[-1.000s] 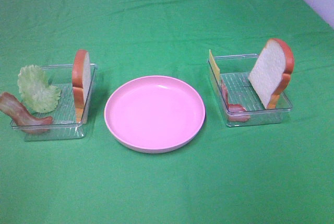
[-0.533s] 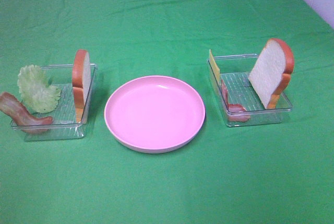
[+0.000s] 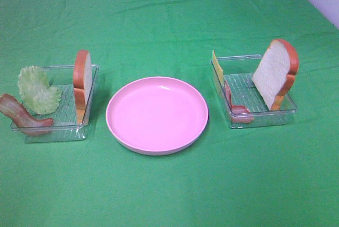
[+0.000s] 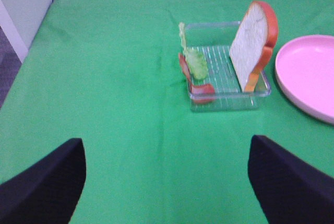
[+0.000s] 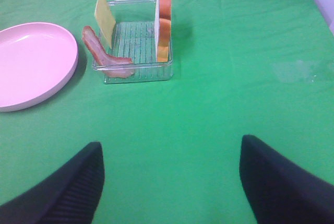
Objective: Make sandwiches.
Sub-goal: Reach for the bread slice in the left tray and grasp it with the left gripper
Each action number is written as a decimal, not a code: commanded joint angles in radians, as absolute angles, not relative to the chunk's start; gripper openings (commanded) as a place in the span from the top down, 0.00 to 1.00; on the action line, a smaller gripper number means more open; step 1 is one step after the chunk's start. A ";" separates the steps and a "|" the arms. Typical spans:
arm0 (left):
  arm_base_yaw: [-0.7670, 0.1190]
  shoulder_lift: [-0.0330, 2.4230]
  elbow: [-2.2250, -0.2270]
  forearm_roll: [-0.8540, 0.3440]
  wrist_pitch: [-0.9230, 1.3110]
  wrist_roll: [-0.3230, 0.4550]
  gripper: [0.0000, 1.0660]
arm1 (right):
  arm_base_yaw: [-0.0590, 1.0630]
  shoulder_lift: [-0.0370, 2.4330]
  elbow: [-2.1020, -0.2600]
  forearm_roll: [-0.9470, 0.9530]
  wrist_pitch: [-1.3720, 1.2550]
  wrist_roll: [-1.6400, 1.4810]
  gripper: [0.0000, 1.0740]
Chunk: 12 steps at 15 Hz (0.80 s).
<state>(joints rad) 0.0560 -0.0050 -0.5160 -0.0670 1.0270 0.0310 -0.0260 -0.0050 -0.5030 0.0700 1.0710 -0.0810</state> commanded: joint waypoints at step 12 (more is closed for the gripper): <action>0.057 1.037 -0.942 -0.255 0.919 0.055 0.27 | -0.035 -0.021 -0.502 0.074 1.063 -0.078 0.35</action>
